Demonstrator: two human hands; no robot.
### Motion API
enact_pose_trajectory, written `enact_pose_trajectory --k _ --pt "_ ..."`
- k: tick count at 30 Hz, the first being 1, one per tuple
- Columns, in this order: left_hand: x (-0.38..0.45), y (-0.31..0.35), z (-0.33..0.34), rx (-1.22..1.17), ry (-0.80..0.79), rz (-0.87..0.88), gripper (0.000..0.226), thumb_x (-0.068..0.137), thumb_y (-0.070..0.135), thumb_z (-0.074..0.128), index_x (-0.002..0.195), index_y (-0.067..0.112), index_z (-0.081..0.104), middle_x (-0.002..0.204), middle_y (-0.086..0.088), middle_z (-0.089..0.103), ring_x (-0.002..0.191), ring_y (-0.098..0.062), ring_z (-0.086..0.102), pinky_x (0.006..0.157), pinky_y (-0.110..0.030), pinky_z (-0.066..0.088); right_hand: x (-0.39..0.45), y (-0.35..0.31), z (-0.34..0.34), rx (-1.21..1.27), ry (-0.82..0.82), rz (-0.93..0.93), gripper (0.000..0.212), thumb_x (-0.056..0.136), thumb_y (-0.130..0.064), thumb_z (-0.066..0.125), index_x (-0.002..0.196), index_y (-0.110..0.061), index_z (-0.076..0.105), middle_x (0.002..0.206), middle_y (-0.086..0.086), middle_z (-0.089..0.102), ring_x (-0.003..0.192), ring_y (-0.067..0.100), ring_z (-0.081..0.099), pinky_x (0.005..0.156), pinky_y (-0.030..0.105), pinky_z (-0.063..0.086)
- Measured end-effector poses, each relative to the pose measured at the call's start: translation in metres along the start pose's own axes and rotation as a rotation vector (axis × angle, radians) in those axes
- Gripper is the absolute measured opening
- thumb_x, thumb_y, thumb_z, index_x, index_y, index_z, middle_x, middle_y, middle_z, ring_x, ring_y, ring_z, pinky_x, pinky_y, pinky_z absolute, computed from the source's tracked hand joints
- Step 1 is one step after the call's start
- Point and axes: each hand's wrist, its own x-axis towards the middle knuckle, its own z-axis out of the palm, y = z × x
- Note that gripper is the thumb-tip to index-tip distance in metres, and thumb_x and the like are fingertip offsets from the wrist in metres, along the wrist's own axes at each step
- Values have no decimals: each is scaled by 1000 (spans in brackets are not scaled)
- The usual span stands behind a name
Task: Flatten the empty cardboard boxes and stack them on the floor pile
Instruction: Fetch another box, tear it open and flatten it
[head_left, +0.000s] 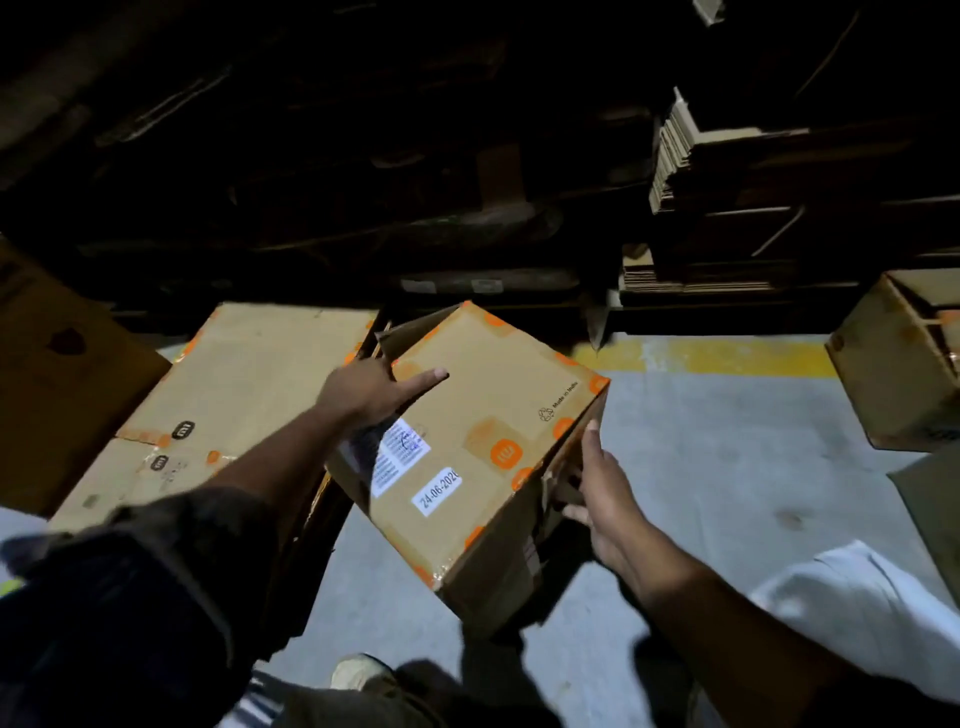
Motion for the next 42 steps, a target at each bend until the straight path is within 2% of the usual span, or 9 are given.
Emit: enact_pose_trajectory --k 7,14,21,26,29,32,35,38,42 --pt "-48 -22 26 -351 86 -282 81 67 97 42 77 19 59 80 -2 66 81 -28 65 70 -36 47 -35 9 12 40 -156 210 99 81 -86 36 155 -20 33 154 17 39 141 38 38 111 53 37" --pt "-118 -35 36 -1205 260 -608 69 78 73 67 85 4 67 76 -12 73 62 -28 69 54 -30 49 -39 -14 1 -173 -183 -191 70 68 -81 63 102 -19 64 100 -4 70 103 19 64 93 37 49" --pt "-172 11 145 -1804 179 -801 77 83 78 48 114 10 68 103 -16 76 96 -35 72 94 -51 54 -31 -35 -9 -744 -165 -532 86 64 -88 59 128 -31 55 127 -9 47 119 13 49 104 42 44" --pt "-181 6 195 -1343 -192 -882 62 106 52 31 139 4 53 137 -22 58 118 -36 56 104 -43 44 -14 -10 -14 -908 -127 -487 101 43 -85 76 123 -27 53 126 -4 55 112 18 59 97 41 51" --pt "-173 -4 189 -928 87 -718 53 105 32 45 149 4 42 144 -25 49 130 -39 49 110 -47 42 -15 2 -4 -1154 -112 -617 106 55 -76 79 140 -23 42 138 -1 47 129 22 46 107 40 40" --pt "-178 2 155 -878 421 -383 66 100 21 53 159 17 22 161 -2 24 147 -24 28 118 -45 31 -13 8 3 -1365 -164 -744 104 57 -74 78 139 -23 42 134 -2 47 128 21 43 108 37 32" --pt "-185 9 142 -678 215 11 93 85 47 67 159 29 15 161 14 19 149 -14 22 121 -46 28 -14 17 6 -1527 -174 -858 96 57 -73 78 132 -22 47 124 -5 48 118 18 44 102 36 34" --pt "-193 15 156 -377 -52 52 126 65 88 55 161 24 2 167 9 0 153 -13 4 122 -53 17 -19 31 8 -1586 -164 -933 83 62 -68 78 126 -24 49 120 -7 50 110 14 45 98 33 35" --pt "-200 37 163 -246 -132 20 115 75 63 56 160 15 -6 168 -3 -10 155 -23 -11 121 -62 10 -27 43 7 -1567 -159 -943 77 66 -65 77 125 -24 50 120 -8 50 110 13 46 95 31 31"
